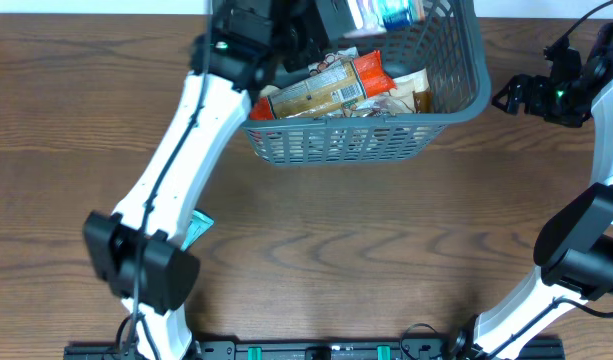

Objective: Pack container
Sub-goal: 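Carry the tissue packs into the basket and open the left gripper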

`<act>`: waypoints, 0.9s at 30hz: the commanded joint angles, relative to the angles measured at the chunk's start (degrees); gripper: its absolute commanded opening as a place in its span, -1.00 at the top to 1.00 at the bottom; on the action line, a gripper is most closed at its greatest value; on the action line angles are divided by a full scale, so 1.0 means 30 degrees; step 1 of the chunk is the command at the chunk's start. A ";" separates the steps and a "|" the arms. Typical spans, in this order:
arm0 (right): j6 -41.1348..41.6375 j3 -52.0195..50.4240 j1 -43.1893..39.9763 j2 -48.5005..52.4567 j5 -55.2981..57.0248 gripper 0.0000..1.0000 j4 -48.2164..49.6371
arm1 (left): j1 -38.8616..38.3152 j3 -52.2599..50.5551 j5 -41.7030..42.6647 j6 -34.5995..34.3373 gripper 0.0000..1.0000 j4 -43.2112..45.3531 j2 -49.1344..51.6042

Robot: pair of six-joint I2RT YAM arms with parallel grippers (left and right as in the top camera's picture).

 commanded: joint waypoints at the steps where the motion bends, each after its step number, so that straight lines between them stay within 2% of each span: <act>1: -0.0270 -0.0051 0.0219 -0.0095 -0.0007 -0.94 -0.0044 | -0.0036 0.0423 0.0379 0.0182 0.88 -0.0729 0.0663; 8: -0.0277 -0.0051 0.0219 -0.0095 -0.0007 -0.94 -0.0146 | -0.0029 0.0423 -0.0313 0.0197 0.87 -0.3162 0.2397; 10: -0.0277 -0.0051 0.0219 -0.0095 -0.0007 -0.94 -0.0153 | -0.0015 0.0423 -0.0415 0.0189 0.66 -0.3373 0.2645; 13: -0.0277 -0.0051 0.0219 -0.0095 -0.0007 -0.93 -0.0175 | 0.0007 0.0386 -0.0423 0.0189 0.23 -0.3483 0.2718; 15: -0.0277 -0.0051 0.0219 -0.0095 -0.0007 -0.94 -0.0248 | 0.0007 0.0393 -0.0758 0.0175 -0.51 -0.3483 0.2645; 17: -0.0277 -0.0051 0.0219 -0.0095 -0.0007 -0.93 -0.0364 | 0.0000 0.0393 -0.1341 0.0160 -0.98 -0.3497 0.2433; 21: -0.0277 -0.0051 0.0219 -0.0095 -0.0007 -0.94 -0.0517 | 0.0000 0.0393 -0.1421 -0.0270 -0.97 -0.3774 0.1406; 27: -0.0277 -0.0051 0.0219 -0.0095 -0.0007 -0.94 -0.0663 | 0.0131 0.0393 -0.1443 -0.0270 -0.97 -0.4116 -0.1872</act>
